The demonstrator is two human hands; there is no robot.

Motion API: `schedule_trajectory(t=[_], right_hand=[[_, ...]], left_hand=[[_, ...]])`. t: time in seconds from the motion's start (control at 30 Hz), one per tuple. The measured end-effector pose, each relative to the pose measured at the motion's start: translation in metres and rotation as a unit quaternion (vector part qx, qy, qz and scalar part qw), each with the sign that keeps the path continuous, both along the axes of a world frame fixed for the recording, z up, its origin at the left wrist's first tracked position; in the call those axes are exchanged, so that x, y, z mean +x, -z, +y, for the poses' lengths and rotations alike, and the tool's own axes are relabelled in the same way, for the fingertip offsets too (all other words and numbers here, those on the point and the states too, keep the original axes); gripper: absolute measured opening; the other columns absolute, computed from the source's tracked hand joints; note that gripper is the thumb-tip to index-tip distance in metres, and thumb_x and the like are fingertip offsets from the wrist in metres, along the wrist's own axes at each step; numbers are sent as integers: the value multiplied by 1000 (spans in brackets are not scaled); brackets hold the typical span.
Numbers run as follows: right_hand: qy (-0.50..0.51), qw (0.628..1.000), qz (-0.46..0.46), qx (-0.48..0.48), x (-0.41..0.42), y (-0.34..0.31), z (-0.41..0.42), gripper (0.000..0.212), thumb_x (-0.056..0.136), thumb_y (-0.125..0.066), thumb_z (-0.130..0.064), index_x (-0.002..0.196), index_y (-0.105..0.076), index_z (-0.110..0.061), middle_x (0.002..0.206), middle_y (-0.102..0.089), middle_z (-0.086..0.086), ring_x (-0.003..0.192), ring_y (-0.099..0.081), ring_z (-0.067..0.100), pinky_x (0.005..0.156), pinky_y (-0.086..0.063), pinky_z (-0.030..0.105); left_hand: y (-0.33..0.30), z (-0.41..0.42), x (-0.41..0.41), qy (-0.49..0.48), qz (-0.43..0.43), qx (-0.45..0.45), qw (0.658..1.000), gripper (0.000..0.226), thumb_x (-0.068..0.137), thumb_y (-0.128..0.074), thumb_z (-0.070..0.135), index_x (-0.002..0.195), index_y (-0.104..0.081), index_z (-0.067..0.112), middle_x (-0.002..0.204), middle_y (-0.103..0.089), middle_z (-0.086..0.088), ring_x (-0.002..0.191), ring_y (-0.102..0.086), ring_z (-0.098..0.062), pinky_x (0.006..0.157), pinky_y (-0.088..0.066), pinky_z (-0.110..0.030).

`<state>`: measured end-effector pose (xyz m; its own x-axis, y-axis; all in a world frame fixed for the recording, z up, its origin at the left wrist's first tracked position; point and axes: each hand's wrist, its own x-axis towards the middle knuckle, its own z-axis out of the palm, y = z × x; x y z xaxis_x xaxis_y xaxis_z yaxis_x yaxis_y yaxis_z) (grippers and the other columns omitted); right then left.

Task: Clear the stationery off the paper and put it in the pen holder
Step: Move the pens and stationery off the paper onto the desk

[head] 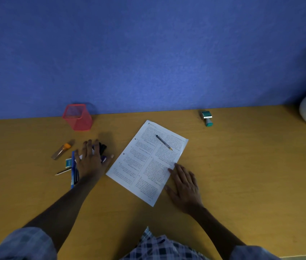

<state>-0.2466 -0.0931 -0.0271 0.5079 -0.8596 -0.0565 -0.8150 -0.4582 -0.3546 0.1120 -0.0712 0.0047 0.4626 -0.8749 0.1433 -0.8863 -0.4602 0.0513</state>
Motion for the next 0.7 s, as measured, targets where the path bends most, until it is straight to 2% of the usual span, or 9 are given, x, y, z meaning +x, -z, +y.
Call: schedule_trajectory(t=[0.07, 0.2, 0.3, 0.4, 0.5, 0.6, 0.67, 0.7], right_hand=[[1, 1000, 1, -3, 0, 1, 0, 68, 94, -23, -67, 153, -15, -33, 162, -7, -4, 149, 1, 12, 122, -6, 44], [3, 1000, 6, -2, 0, 3, 0, 68, 95, -23, -67, 153, -14, -33, 161, -4, -6, 149, 3, 10, 121, -1, 40], [5, 1000, 3, 0, 0, 3, 0, 68, 95, -23, -67, 153, -14, -32, 161, -2, -7, 149, 3, 10, 121, -1, 40], [7, 1000, 1, 1, 0, 2, 0, 67, 95, -24, -66, 153, -15, -32, 162, -5, -6, 149, 3, 10, 121, -1, 40], [10, 1000, 0, 7, 0, 2, 1, 67, 96, -22, -67, 153, -12, -34, 162, -3, -7, 149, 5, 10, 121, 1, 40], [11, 1000, 10, 13, 1, 2, 1, 68, 96, -19, -69, 153, -11, -34, 163, -2, -6, 149, 5, 11, 122, 2, 41], [11, 1000, 12, 13, 1, 3, 1, 69, 95, -17, -69, 153, -12, -33, 163, -4, -5, 150, 3, 12, 122, 1, 41], [11, 1000, 11, 13, 1, 3, 1, 69, 95, -17, -69, 154, -13, -32, 163, -5, -4, 150, 2, 12, 122, 1, 42]], left_hand=[[-2, -10, -9, 30, -10, 3, 1000, 77, 82, -61, 59, 137, -43, 7, 141, -45, -17, 137, -36, -34, 107, -24, -58], [-7, -36, -37, 151, -3, -3, 989, 55, 88, -60, 45, 129, -50, 10, 135, -51, -12, 126, -47, -32, 101, -32, -52], [-9, -59, -70, 276, 27, 1, 961, 43, 90, -58, 30, 129, -53, 12, 137, -51, -10, 127, -49, -30, 103, -36, -47], [-13, -80, -104, 363, 45, 7, 931, 41, 92, -58, 21, 131, -56, 9, 140, -53, -11, 131, -49, -29, 106, -38, -45], [-20, -100, -134, 395, 58, 40, 916, 43, 94, -55, 20, 137, -51, 13, 148, -46, -9, 139, -39, -26, 114, -31, -44], [-18, -115, -153, 405, 19, 89, 910, 48, 95, -51, 10, 143, -44, 16, 155, -34, -8, 145, -28, -26, 120, -17, -43], [-17, -119, -159, 406, -15, 110, 907, 51, 93, -51, 4, 142, -44, 16, 155, -35, -9, 143, -29, -28, 119, -13, -43], [-17, -120, -160, 403, -20, 109, 908, 50, 91, -53, 3, 139, -47, 15, 151, -40, -10, 140, -35, -30, 118, -16, -43]])
